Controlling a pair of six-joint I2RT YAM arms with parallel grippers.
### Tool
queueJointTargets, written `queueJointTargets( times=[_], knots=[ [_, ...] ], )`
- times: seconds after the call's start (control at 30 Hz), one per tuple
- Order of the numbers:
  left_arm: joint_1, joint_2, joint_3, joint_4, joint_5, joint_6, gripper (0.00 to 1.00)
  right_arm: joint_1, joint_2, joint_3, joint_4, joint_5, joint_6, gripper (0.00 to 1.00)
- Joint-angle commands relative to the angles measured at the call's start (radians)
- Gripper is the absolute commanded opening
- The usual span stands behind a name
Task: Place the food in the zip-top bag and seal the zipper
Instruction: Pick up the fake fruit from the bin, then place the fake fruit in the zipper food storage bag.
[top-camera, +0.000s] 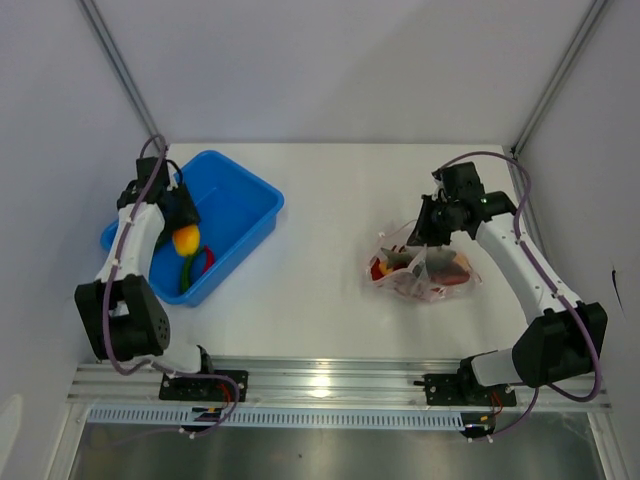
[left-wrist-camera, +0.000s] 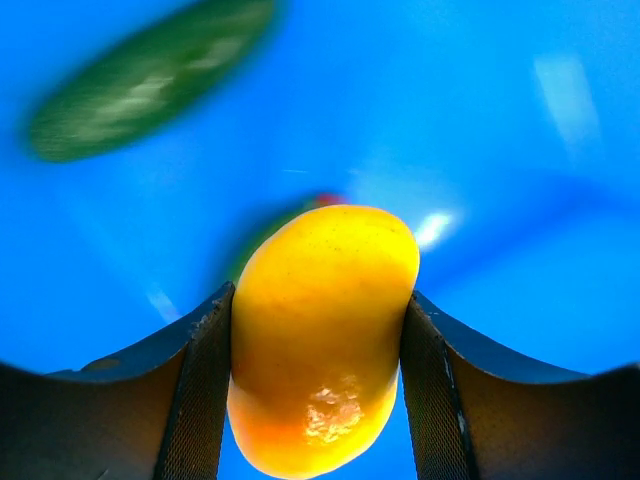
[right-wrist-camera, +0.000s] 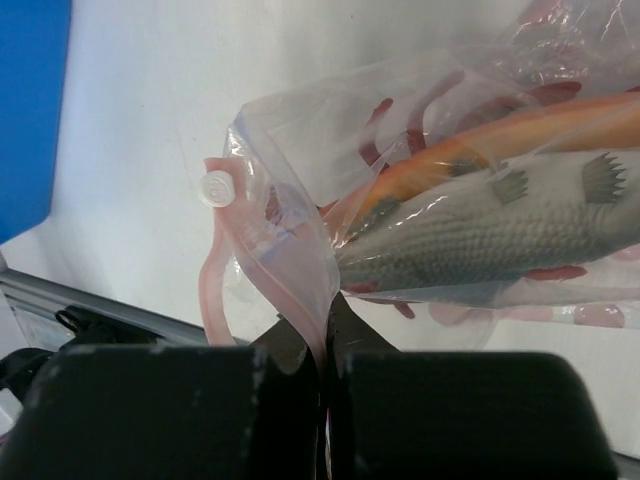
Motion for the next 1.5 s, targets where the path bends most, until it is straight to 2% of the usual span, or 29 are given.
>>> queueJointTargets(
  times=[0.0, 0.1, 0.2, 0.4, 0.53, 0.63, 0.83, 0.97, 1.1, 1.47],
  knots=[
    [-0.067, -0.110, 0.048, -0.053, 0.171, -0.146, 0.08, -0.007, -0.012, 0.078, -0.045, -0.002, 0.052, 0.00],
    [-0.171, -0.181, 0.043, -0.022, 0.259, -0.242, 0.06, -0.003, 0.002, 0.107, -0.063, -0.025, 0.073, 0.00],
    [-0.353, -0.233, 0.043, 0.066, 0.328, -0.347, 0.02, 0.004, 0.025, 0.144, -0.086, -0.046, 0.087, 0.00],
    [-0.544, -0.256, 0.081, 0.264, 0.475, -0.448, 0.00, 0.035, 0.072, 0.271, -0.172, 0.000, 0.078, 0.00],
    [-0.573, -0.230, 0.091, 0.438, 0.567, -0.515, 0.01, 0.059, 0.092, 0.350, -0.207, 0.006, 0.104, 0.00],
    [-0.602, -0.198, 0.105, 0.520, 0.601, -0.575, 0.01, 0.079, 0.086, 0.347, -0.198, 0.000, 0.133, 0.00],
    [-0.717, -0.182, 0.138, 0.617, 0.474, -0.605, 0.01, 0.102, 0.077, 0.331, -0.166, -0.028, 0.188, 0.00],
    [-0.774, -0.146, 0.144, 0.699, 0.484, -0.617, 0.01, 0.098, 0.100, 0.345, -0.140, -0.095, 0.227, 0.00],
    [-0.802, -0.121, 0.138, 0.840, 0.487, -0.605, 0.01, 0.093, 0.147, 0.383, -0.117, -0.187, 0.286, 0.00],
    [-0.832, -0.064, 0.088, 1.023, 0.487, -0.608, 0.01, 0.084, 0.195, 0.453, -0.066, -0.359, 0.444, 0.00]
  ],
)
